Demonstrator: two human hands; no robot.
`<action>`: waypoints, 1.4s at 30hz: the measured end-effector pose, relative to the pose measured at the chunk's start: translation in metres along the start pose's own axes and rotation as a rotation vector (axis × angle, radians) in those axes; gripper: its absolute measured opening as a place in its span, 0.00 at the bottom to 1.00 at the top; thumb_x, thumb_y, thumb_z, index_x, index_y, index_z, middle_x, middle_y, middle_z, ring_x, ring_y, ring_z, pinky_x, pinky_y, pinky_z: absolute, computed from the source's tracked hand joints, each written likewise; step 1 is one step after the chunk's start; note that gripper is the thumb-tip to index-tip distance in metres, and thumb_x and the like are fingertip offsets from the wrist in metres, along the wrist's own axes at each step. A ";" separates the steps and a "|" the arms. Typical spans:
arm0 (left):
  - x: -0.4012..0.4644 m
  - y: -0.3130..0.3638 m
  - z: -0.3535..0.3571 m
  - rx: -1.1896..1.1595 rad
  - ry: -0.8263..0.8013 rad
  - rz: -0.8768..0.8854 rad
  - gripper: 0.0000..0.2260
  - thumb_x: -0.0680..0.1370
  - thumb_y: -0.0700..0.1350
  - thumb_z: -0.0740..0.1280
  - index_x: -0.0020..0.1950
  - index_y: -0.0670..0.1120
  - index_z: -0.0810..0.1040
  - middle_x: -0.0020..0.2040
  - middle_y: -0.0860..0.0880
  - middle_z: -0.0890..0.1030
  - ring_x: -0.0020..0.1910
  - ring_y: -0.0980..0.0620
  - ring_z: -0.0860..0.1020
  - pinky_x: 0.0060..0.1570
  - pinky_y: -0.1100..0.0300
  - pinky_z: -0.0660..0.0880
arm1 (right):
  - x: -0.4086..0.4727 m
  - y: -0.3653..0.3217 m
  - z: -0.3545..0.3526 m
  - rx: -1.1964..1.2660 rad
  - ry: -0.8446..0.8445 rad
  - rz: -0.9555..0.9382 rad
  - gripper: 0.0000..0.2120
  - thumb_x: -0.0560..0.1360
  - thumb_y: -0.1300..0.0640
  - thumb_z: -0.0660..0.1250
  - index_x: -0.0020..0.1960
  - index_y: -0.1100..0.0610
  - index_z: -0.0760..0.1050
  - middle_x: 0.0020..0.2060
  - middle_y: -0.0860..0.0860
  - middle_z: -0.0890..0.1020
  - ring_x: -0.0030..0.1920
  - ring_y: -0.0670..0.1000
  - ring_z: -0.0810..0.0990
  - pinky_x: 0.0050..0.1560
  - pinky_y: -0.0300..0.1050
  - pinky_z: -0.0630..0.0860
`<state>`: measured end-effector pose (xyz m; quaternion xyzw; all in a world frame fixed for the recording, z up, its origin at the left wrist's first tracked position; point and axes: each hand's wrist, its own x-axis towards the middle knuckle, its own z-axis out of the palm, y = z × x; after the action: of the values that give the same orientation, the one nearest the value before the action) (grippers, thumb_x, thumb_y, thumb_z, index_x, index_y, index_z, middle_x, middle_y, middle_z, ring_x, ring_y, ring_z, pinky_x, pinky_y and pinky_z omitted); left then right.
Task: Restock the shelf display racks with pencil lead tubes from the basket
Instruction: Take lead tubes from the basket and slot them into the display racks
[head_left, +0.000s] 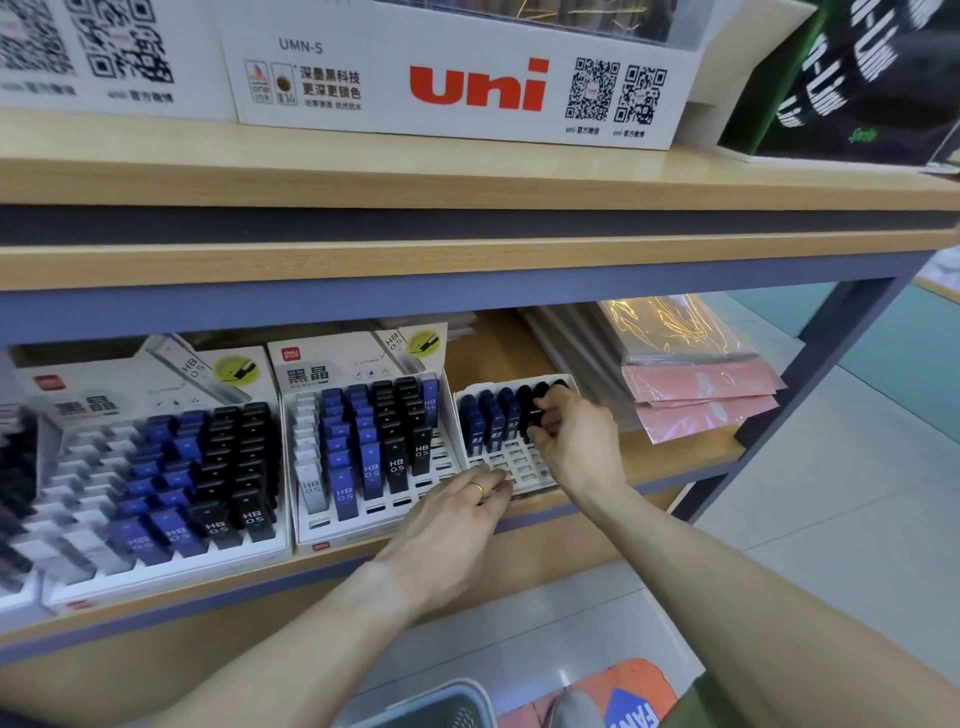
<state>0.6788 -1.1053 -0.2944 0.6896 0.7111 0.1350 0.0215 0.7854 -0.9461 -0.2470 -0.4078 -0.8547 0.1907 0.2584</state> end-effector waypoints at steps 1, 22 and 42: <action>-0.001 -0.001 0.002 -0.001 -0.002 0.000 0.30 0.80 0.36 0.59 0.82 0.45 0.57 0.82 0.48 0.57 0.82 0.48 0.52 0.80 0.55 0.53 | -0.002 0.000 0.000 -0.013 -0.007 -0.013 0.15 0.74 0.64 0.71 0.60 0.56 0.79 0.44 0.50 0.84 0.46 0.53 0.83 0.49 0.47 0.79; -0.153 0.003 0.013 -0.065 -0.185 -0.125 0.22 0.84 0.48 0.62 0.79 0.51 0.65 0.71 0.49 0.71 0.69 0.49 0.71 0.66 0.52 0.72 | -0.173 -0.014 0.019 -0.090 -0.849 -0.360 0.13 0.75 0.54 0.73 0.59 0.50 0.78 0.48 0.45 0.84 0.45 0.44 0.82 0.50 0.43 0.80; -0.249 -0.004 0.230 -0.297 -0.633 -0.539 0.27 0.82 0.43 0.65 0.81 0.48 0.61 0.79 0.44 0.65 0.78 0.43 0.62 0.77 0.47 0.61 | -0.298 0.068 0.230 -0.346 -1.193 0.053 0.24 0.77 0.62 0.70 0.71 0.61 0.67 0.64 0.60 0.76 0.64 0.60 0.77 0.65 0.50 0.75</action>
<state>0.7370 -1.3132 -0.5557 0.4765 0.7969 0.0074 0.3714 0.8479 -1.1698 -0.5514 -0.2880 -0.8601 0.2506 -0.3383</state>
